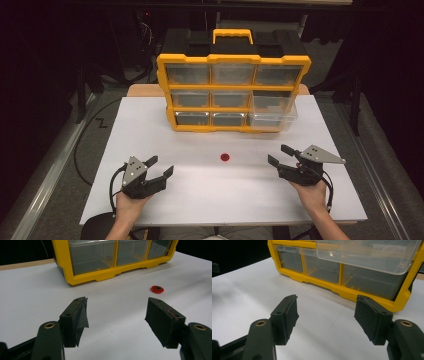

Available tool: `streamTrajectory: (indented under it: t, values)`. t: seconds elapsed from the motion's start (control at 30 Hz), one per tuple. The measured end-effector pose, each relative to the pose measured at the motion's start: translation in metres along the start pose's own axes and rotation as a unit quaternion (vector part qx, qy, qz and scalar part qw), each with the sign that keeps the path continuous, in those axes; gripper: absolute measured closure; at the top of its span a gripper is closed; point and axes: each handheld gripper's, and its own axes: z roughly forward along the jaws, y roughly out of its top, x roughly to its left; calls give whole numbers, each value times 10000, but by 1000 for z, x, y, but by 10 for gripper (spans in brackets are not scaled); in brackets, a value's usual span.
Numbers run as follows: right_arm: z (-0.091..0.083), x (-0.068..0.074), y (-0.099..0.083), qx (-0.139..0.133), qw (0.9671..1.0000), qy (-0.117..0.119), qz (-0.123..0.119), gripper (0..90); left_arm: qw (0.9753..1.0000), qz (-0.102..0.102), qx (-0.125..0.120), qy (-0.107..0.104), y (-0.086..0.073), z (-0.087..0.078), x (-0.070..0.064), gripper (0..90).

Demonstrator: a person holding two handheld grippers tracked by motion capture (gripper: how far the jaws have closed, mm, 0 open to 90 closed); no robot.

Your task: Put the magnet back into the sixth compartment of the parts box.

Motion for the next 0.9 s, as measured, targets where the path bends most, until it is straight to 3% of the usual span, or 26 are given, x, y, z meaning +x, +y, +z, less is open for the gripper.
streamTrajectory:
  t: [0.9]
  values:
    - [26, 14, 16, 214, 9993, 293, -58, 380, 10000, -18, -16, 0, 0, 0, 0, 333]
